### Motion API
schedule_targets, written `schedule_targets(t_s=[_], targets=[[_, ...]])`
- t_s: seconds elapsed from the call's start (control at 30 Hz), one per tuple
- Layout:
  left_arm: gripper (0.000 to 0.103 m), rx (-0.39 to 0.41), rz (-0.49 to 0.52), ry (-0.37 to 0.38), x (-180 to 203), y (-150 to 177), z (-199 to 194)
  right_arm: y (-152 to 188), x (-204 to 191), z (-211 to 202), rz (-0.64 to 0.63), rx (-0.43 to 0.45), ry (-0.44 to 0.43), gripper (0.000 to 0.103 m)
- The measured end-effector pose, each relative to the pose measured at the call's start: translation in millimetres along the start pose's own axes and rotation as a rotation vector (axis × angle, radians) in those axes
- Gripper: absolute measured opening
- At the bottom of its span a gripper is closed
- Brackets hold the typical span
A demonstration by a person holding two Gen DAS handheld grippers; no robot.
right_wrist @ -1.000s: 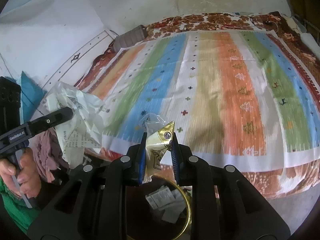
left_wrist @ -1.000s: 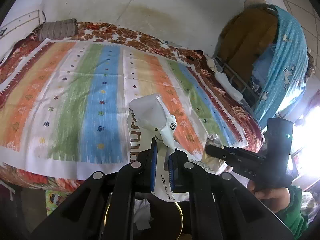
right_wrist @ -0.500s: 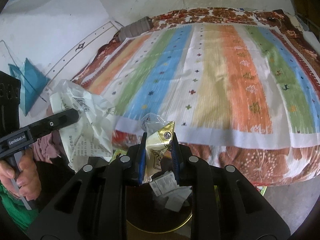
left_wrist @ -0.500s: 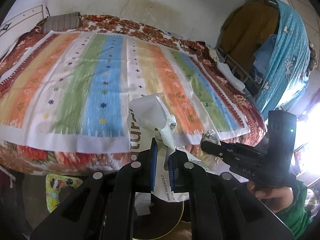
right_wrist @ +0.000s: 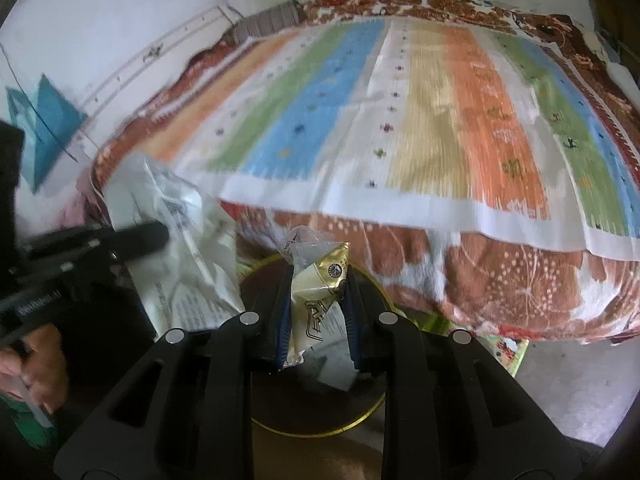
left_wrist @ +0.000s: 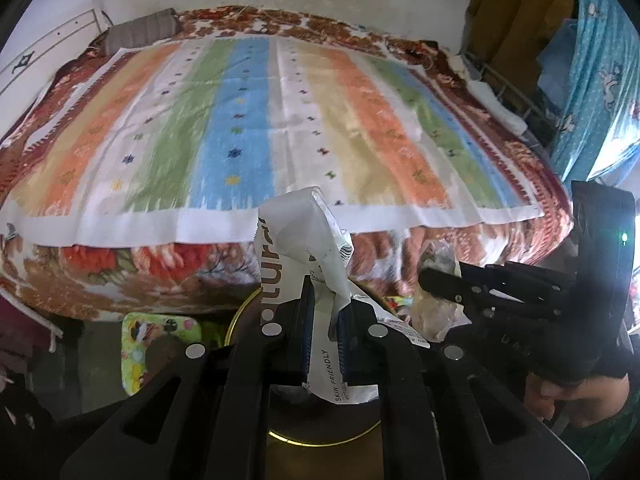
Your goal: Collect trash
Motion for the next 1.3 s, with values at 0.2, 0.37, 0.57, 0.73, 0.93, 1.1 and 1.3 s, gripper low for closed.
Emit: schedule_targets(t_s=[0.2,0.37,0.57,0.73,0.93,1.1,1.3], targets=[[0.01,-0.057,0.017,-0.085,-2.5,11.5,18.0,17.2,-7.0,25.5,-0.023,-0.099,0.05,0.021],[0.012,-0.126,-0.022,-0.124,-10.1,14.4,36.8,29.3,-5.6,47.1,0.006,-0.176,0.059,0.025],[0.049,-0.136,-0.086,-0.106,-17.6,10.7,39.5,31.8,3.6,51.5,0.065,-0.186,0.046,0.05],[0.089,-0.07,-0.092,-0.016,-22.5,8.9,8.4,29.0,5.4,32.2,0.061,-0.126,0.039,0.072],[0.097,-0.005,-0.101,0.068,-37.8,21.6,-23.2,34.5,2.7,-9.4,0.053,-0.01,0.033,0.094],[0.097,0.011,-0.036,0.013,-32.1,28.5,-20.4,40.1,-8.8,-21.6,0.015,0.02,0.01,0.094],[0.097,-0.003,-0.031,-0.054,-35.0,29.2,-12.2,42.3,-15.7,-28.9,-0.009,0.047,0.011,0.094]])
Point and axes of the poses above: each gripper's, at about its wrist camera, not at the fingertips, and z roughly the way its jaws point, x to its right, y to its underside, the point moved 3 cm from there along z, roughly the way its jaws point, and after that the axes turned 12 degrees about -z, right-handed, at the moved point
